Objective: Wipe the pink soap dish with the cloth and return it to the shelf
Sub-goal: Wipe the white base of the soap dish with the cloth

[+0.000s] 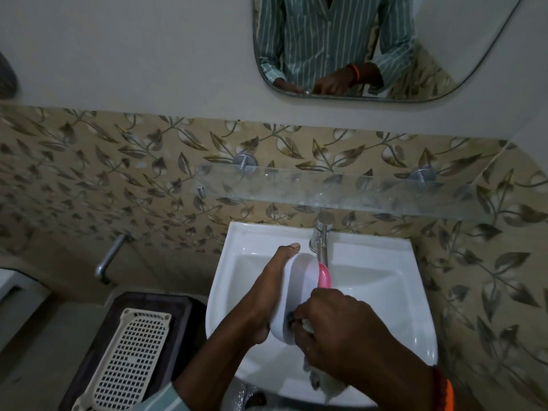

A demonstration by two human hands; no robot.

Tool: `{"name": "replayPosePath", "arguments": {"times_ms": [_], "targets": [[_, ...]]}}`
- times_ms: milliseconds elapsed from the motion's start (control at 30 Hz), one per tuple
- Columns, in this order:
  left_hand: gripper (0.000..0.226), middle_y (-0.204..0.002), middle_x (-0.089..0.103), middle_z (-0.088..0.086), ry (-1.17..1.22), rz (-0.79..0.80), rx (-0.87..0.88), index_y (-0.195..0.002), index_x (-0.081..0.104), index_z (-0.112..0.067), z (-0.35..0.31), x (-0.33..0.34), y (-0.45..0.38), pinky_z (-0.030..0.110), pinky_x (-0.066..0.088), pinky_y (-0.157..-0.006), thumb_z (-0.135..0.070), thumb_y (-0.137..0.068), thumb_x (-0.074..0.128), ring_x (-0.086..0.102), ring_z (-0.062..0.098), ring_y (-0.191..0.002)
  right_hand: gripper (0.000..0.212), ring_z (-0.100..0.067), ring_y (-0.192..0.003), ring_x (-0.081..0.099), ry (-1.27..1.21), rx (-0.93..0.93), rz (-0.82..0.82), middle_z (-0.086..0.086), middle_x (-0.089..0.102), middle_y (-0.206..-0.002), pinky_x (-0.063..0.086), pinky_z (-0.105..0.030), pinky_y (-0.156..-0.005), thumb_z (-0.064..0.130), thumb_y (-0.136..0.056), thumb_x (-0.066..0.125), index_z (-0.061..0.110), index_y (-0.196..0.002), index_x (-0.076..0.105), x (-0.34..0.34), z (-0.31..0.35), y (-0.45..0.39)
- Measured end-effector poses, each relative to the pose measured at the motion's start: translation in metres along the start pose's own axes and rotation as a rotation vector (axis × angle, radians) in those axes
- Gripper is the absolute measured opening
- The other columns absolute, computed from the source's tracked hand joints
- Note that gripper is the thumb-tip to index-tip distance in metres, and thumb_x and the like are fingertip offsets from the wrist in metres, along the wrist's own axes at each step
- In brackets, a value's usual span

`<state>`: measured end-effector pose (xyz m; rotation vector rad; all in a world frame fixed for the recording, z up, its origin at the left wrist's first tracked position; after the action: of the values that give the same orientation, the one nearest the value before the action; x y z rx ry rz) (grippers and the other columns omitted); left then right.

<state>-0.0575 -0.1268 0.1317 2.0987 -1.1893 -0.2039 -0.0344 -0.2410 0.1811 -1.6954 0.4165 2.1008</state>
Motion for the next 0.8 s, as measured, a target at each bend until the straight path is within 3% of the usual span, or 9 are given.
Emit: {"name": "replayPosePath", "arguments": {"times_ms": [100,167,233,333,433,567,633,733,800], "targets": [[0.056,-0.119,0.072,0.012,-0.016,-0.020,-0.009,-0.125,0.066,-0.027,0.003,0.003,0.000,0.041,0.054,-0.097,-0.066,-0.086,0.060,0.066,0.028,-0.110,0.014,-0.021,-0.053,0.062,0.127,-0.009,-0.040,-0.002,0.064,-0.078,0.047,-0.027,-0.046,0.037,-0.075,0.060,0.023,-0.077,0.065,-0.012,-0.005,-0.010],[0.039,-0.106,0.081,0.001,-0.019,0.024,0.025,-0.111,0.076,-0.030,0.002,0.006,0.001,0.025,0.056,-0.079,-0.059,-0.095,0.055,0.073,0.015,-0.098,0.014,-0.025,-0.050,0.062,0.210,0.032,-0.086,-0.007,0.066,-0.083,0.050,-0.030,-0.043,0.027,-0.073,0.069,0.017,-0.082,0.066,-0.022,-0.012,-0.021],[0.034,-0.095,0.082,-0.004,-0.006,0.031,0.041,-0.097,0.076,-0.033,-0.002,0.004,0.003,0.021,0.052,-0.064,-0.060,-0.093,0.056,0.074,0.009,-0.084,0.015,-0.027,-0.051,0.061,0.231,0.073,-0.122,-0.009,0.066,-0.086,0.051,-0.032,-0.043,0.020,-0.074,0.071,0.014,-0.087,0.067,-0.026,-0.015,-0.024],[0.056,-0.110,0.074,0.010,0.000,0.037,-0.003,-0.112,0.069,-0.030,-0.004,0.002,0.005,0.033,0.051,-0.071,-0.072,-0.077,0.060,0.067,0.025,-0.101,0.015,-0.026,-0.057,0.062,0.119,0.017,-0.156,-0.008,0.066,-0.085,0.052,-0.035,-0.045,0.022,-0.073,0.070,0.016,-0.086,0.067,-0.012,-0.005,-0.008],[0.078,-0.110,0.071,0.013,0.042,-0.007,0.011,-0.112,0.065,-0.031,-0.005,-0.003,0.003,0.039,0.055,-0.080,-0.077,-0.050,0.059,0.065,0.029,-0.103,0.014,-0.025,-0.058,0.064,0.026,-0.038,-0.167,-0.006,0.067,-0.080,0.055,-0.035,-0.046,0.027,-0.072,0.073,0.017,-0.082,0.068,-0.002,0.001,0.004],[0.036,-0.104,0.071,-0.004,-0.048,0.002,0.060,-0.102,0.067,-0.036,-0.003,-0.001,0.004,0.026,0.048,-0.070,-0.066,-0.085,0.058,0.064,0.018,-0.097,0.011,-0.024,-0.048,0.058,0.158,0.041,-0.222,-0.012,0.068,-0.092,0.050,-0.033,-0.045,0.022,-0.079,0.068,0.014,-0.086,0.068,-0.016,-0.011,-0.015],[0.028,-0.103,0.068,-0.013,-0.068,0.021,0.064,-0.101,0.067,-0.039,-0.004,0.002,0.006,0.021,0.045,-0.068,-0.062,-0.093,0.053,0.062,0.012,-0.096,0.008,-0.024,-0.043,0.052,0.186,0.105,-0.243,-0.011,0.066,-0.092,0.047,-0.031,-0.044,0.019,-0.080,0.068,0.014,-0.087,0.067,-0.023,-0.014,-0.022],[0.035,-0.099,0.071,-0.013,-0.092,0.057,0.028,-0.102,0.069,-0.039,-0.006,0.004,0.009,0.022,0.044,-0.066,-0.068,-0.087,0.055,0.062,0.012,-0.096,0.012,-0.022,-0.040,0.047,0.201,0.067,-0.313,-0.013,0.066,-0.099,0.044,-0.029,-0.041,0.016,-0.084,0.065,0.009,-0.094,0.066,-0.024,-0.010,-0.020],[0.042,-0.082,0.078,-0.012,-0.102,0.032,0.025,-0.089,0.076,-0.040,-0.006,-0.001,0.011,0.023,0.046,-0.064,-0.074,-0.070,0.060,0.066,0.012,-0.091,0.013,-0.023,-0.043,0.049,0.203,-0.004,-0.362,-0.012,0.066,-0.100,0.043,-0.029,-0.040,0.016,-0.089,0.061,0.008,-0.098,0.066,-0.026,-0.005,-0.017]]}}
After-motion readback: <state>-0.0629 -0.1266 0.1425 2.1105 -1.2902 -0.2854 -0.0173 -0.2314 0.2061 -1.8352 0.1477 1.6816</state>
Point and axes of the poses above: each hand's wrist, its own y-axis away from the middle knuckle, its own x-axis out of the palm, z = x × y, the point moved 5 cm from there along -y, towards the middle knuckle
